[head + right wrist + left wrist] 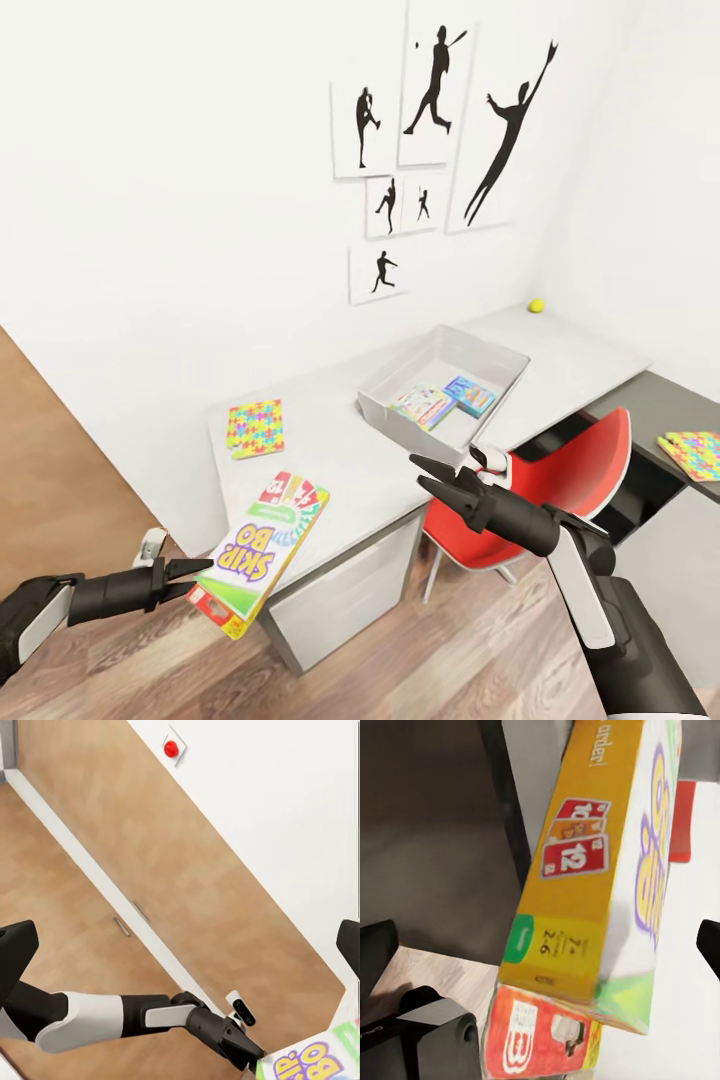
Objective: Put all the toys in the child's room - the three board games (two on the bed and one on the table), the two jigsaw puzzles on the table, and the tennis ball on the table - inside the toy box on the table in the child's room.
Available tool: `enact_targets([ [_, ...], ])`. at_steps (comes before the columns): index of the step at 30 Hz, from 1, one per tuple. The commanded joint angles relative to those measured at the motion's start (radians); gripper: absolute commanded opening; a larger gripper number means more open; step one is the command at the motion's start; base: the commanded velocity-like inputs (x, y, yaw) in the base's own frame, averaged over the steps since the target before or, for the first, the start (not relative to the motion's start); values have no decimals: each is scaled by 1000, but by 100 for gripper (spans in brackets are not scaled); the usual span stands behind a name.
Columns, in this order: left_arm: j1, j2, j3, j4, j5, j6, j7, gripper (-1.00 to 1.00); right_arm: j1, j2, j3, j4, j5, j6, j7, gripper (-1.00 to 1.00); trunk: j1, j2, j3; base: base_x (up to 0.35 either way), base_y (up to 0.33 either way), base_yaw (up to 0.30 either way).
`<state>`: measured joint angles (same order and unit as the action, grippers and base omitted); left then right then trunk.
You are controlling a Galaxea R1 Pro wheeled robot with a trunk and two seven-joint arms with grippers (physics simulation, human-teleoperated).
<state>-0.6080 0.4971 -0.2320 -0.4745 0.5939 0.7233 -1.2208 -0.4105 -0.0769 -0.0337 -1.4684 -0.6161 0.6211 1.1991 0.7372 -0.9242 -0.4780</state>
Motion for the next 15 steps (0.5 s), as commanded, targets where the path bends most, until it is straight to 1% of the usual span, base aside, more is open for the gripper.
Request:
enact_targets([
  [1,-1,0,-6,0,7,9,-1,100,-1,0,0,0,-5,8,1,100,0,-1,-1,91,-88,0],
  [7,-1,-6,-6,0,7,8,0,100,-1,0,0,0,-5,8,0,100,0,-1,-1,95,-88,0],
  [15,-1,-7,-6,0,7,8,0,100,-1,0,0,0,-5,8,0,100,0,-1,-1,31,-25,0],
])
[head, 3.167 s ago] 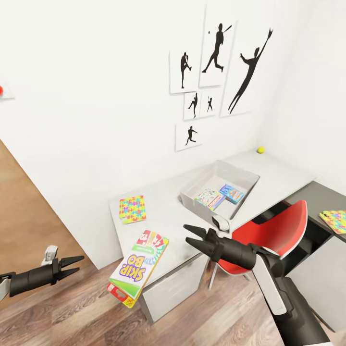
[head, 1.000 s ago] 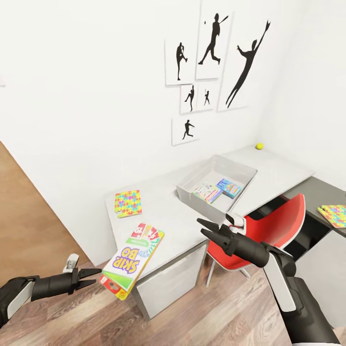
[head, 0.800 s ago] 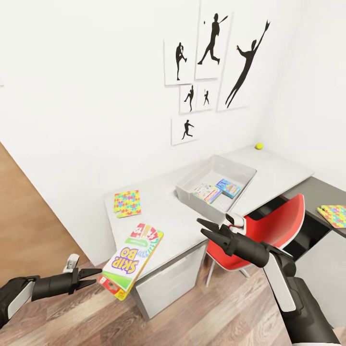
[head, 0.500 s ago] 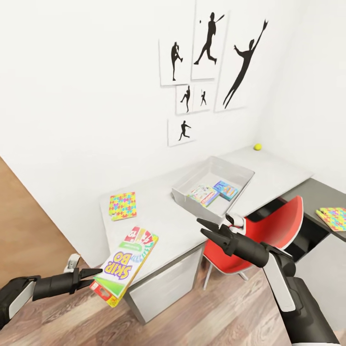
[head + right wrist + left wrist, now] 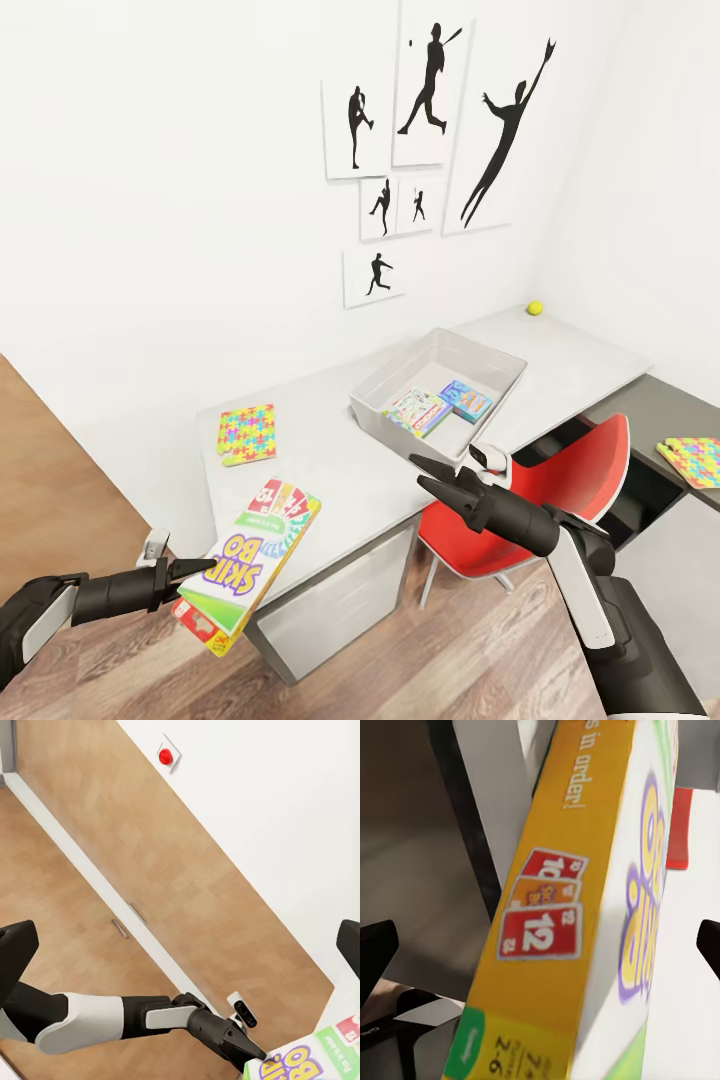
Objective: Put all the toys in the child's room - the three board games (two on the bed and one on the table), the two jigsaw puzzles on the table, and the tennis ball on the table - inside the toy box on the table in the child's room.
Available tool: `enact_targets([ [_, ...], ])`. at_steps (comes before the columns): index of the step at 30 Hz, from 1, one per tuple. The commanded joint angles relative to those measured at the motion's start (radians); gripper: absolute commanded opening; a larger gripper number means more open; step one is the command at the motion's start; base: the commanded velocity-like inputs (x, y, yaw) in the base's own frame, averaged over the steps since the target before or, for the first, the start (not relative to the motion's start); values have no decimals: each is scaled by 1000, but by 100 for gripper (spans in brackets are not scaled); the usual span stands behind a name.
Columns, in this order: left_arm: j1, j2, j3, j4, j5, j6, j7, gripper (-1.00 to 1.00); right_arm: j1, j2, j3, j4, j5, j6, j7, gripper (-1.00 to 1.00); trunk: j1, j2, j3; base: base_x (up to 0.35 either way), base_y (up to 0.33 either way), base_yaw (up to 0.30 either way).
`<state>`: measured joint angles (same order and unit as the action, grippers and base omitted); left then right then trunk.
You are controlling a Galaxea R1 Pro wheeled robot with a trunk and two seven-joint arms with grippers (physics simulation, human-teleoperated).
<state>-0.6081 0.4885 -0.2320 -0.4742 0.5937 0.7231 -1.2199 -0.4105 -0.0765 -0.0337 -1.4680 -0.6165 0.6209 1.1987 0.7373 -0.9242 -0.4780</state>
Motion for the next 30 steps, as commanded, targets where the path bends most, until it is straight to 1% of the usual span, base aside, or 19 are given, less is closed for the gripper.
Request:
enact_targets([
  [1,-1,1,-6,0,7,8,-1,100,-1,-1,0,0,-5,8,1,100,0,-1,-1,7,-6,0],
  [8,-1,0,-6,0,7,8,0,100,-1,-2,0,0,-5,8,1,100,0,-1,-1,0,-2,0],
  [17,-1,0,-6,0,7,9,0,100,-1,-2,0,0,-5,8,1,100,0,-1,-1,-96,0,0],
  [25,-1,-1,-6,0,7,8,0,100,-1,-2,0,0,-5,8,1,100,0,-1,-1,-20,0,0],
  [26,-1,-1,-6,0,7,9,0,-100,-1,-2,0,0,-5,8,1,100,0,-1,-1,-5,0,0],
  [30,-1,-1,-7,0,7,8,0,-100,-1,-2,0,0,-5,8,1,100,0,-1,-1,-2,0,0],
])
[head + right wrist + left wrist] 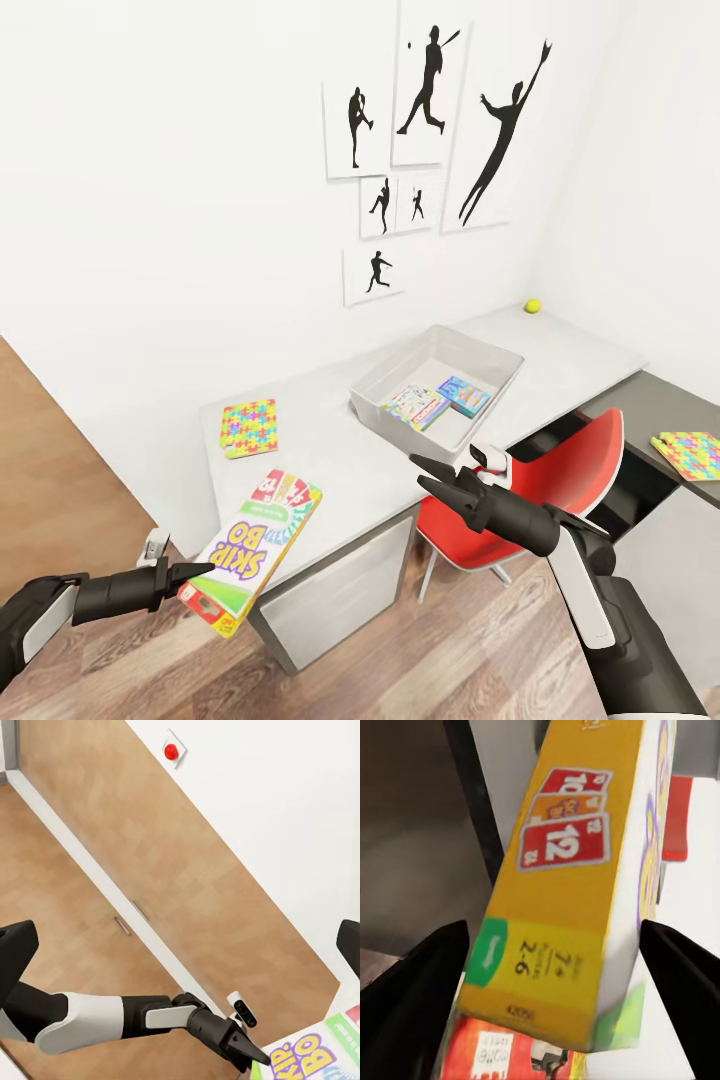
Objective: Put all the toys in the child's room - the three board games (two on the bed and one on the table), the two jigsaw puzzles on the table, and the tennis ball on the table - inside the toy box on the table in the child's room.
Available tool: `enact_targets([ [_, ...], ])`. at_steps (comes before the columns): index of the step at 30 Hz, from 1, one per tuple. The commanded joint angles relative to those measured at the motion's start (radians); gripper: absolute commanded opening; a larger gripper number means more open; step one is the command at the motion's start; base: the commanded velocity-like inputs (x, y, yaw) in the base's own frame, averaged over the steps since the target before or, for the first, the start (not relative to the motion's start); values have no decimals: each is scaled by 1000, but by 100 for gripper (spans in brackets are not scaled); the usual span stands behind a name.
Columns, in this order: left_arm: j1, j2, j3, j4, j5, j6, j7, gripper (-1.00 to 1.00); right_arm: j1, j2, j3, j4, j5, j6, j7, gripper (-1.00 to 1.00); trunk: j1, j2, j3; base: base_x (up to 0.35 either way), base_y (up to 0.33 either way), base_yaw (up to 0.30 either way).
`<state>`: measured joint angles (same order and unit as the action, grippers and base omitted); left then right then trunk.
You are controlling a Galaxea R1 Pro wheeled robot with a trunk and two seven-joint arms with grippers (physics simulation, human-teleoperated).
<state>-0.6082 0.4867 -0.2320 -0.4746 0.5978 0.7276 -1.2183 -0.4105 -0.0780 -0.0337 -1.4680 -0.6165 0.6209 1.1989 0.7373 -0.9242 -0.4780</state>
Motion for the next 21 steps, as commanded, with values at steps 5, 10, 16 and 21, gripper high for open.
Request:
enact_targets([
  [5,-1,2,-7,1,3,4,-2,-100,-1,0,0,0,-5,8,1,100,0,-1,-1,0,0,0],
  [10,-1,3,-7,1,3,4,-3,-100,-1,-1,0,0,-5,8,1,100,0,-1,-1,0,0,0],
  [16,-1,3,-7,1,4,3,-3,-100,-1,-1,0,1,-5,7,1,100,-8,13,5,0,0,0],
  [21,-1,4,-7,1,4,4,-4,-100,-1,-1,0,1,-5,7,1,100,-27,48,21,0,0,0],
])
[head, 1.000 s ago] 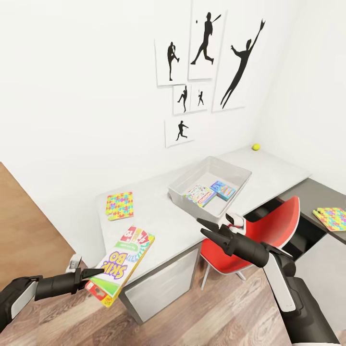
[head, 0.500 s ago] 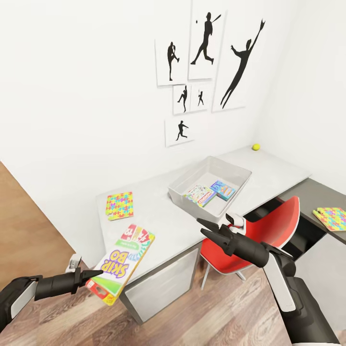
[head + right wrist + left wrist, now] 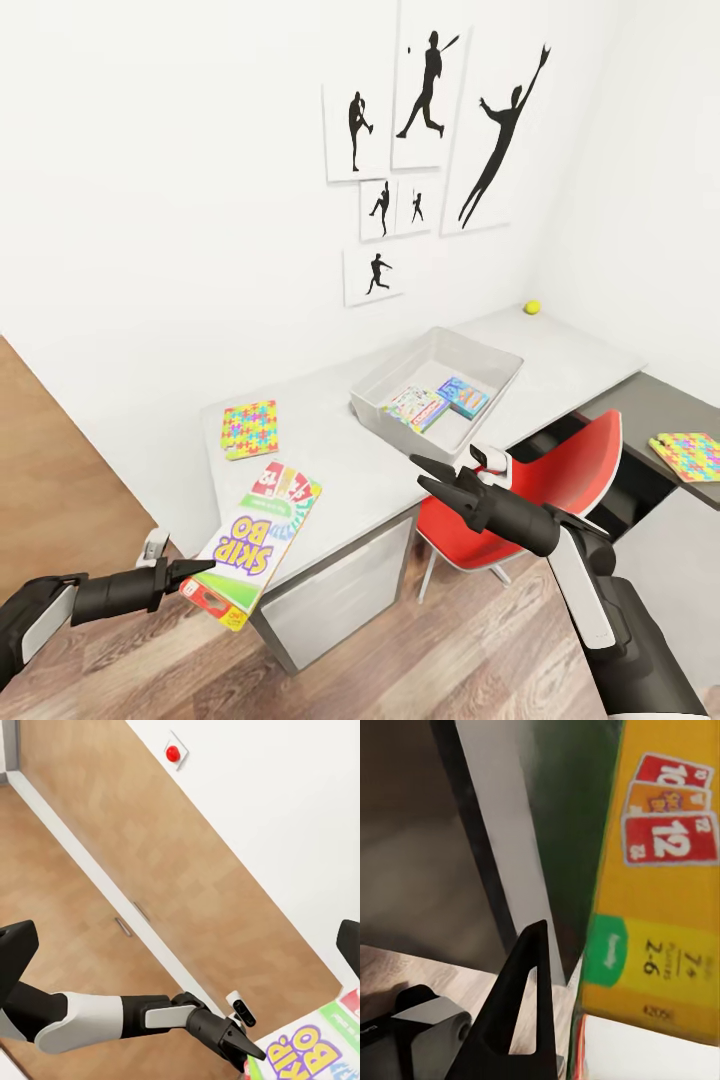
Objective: Put all the toys in the child's room - the three board games (two on the bed and one on the table), the two jigsaw puzzles on the table, and the tennis ball on the table - inside the toy box on the table in the child's room.
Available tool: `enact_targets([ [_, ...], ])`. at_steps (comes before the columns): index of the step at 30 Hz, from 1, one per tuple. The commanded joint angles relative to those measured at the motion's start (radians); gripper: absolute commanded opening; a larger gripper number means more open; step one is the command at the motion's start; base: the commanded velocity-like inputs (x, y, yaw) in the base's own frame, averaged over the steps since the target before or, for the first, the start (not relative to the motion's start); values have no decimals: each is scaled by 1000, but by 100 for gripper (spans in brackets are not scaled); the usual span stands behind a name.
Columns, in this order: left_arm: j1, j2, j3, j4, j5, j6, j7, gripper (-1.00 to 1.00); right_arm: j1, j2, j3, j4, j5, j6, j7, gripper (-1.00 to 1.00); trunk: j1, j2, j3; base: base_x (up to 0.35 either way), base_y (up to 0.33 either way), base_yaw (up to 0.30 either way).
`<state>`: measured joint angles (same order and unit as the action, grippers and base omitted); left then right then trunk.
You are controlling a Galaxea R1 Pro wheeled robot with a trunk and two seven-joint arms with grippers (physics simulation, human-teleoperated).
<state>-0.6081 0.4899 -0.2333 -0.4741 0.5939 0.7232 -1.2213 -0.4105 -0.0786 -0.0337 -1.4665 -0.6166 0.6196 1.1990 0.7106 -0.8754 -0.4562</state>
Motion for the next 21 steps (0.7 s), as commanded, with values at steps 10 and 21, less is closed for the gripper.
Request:
enact_targets([
  [10,-2,4,-4,-6,7,16,-3,-100,-1,0,0,0,-5,7,0,100,-38,69,30,0,0,0],
  [21,-3,30,-5,-58,5,74,-113,-100,-1,-1,-14,3,4,5,-14,100,-80,146,65,0,0,0],
])
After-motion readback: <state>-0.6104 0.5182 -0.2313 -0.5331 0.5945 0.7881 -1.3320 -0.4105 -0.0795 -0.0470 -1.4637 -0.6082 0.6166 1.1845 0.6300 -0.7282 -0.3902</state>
